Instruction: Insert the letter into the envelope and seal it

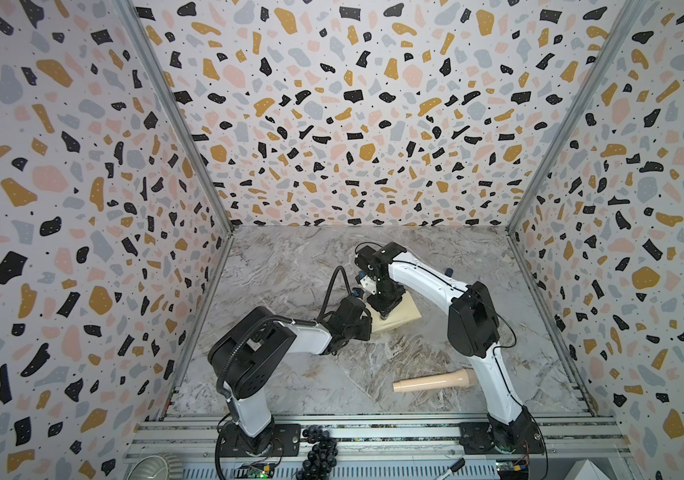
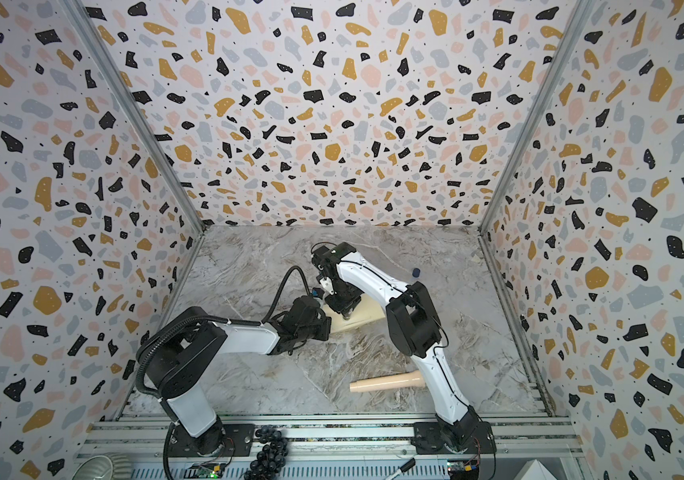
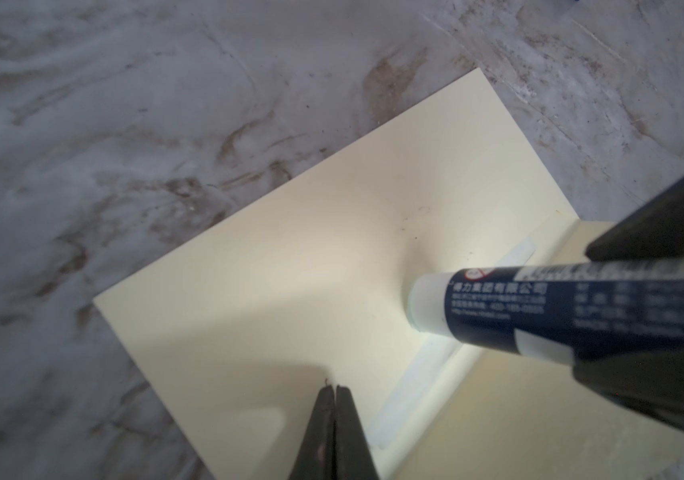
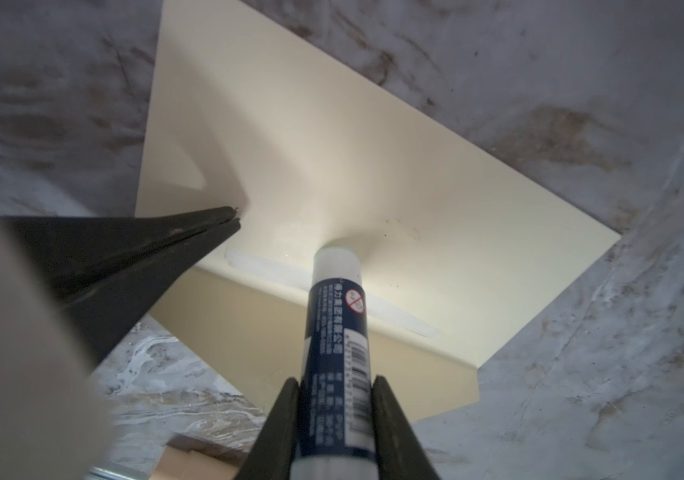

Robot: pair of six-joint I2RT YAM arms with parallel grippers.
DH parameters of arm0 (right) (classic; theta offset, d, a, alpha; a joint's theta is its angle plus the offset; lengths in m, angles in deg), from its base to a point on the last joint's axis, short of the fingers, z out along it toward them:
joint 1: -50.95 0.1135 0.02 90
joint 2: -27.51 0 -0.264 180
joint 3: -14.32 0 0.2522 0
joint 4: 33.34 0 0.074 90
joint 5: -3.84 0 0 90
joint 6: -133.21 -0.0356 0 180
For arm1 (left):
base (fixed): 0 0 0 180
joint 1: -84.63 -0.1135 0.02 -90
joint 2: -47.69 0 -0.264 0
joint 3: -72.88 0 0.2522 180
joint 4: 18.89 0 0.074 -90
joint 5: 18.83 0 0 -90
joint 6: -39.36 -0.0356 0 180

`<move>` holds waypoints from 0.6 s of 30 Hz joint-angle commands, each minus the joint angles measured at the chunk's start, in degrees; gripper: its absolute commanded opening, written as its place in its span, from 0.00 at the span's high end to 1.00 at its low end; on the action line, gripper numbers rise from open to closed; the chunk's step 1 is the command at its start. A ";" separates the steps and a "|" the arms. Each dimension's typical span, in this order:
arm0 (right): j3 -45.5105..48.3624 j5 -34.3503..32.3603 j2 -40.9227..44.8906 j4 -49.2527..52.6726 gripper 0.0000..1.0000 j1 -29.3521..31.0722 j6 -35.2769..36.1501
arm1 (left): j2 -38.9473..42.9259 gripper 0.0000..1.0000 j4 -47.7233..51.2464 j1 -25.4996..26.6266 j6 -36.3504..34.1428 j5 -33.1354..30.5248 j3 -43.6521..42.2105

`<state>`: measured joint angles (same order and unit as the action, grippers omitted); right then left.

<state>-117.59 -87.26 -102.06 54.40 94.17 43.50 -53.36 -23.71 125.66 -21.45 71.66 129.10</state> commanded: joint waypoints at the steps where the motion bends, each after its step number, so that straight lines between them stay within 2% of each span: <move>1: -1.80 -1.25 -0.48 1.35 1.00 0.55 0.25 | -1.60 1.00 6.63 -0.34 -0.86 -1.20 -2.38; 18: 0.33 -5.23 1.03 1.35 1.00 -0.98 -0.86 | -2.22 1.00 7.10 -0.34 -1.22 -1.46 -2.14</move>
<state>-117.67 -89.56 -102.31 54.33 94.39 43.44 -53.36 -23.69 125.66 -21.52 71.64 129.10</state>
